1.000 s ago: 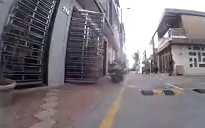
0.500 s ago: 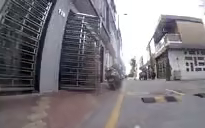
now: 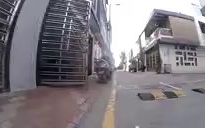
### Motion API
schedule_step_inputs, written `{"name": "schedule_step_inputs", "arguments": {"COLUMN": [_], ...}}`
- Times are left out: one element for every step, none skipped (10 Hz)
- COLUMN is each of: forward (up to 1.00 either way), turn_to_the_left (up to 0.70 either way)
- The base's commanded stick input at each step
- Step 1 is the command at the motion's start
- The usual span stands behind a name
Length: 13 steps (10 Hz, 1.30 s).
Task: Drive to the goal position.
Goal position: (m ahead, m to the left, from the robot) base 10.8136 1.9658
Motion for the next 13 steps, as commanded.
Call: {"name": "schedule_step_inputs", "arguments": {"forward": [1.0,1.0,1.0,1.0,1.0,1.0,1.0,1.0,1.0,1.0,1.0,1.0,1.0], "turn_to_the_left": [-0.4,-0.4,-0.4,-0.23,0.0,0.0,0.0,0.0,0.0,0.0,0.0,0.0,0.0]}}
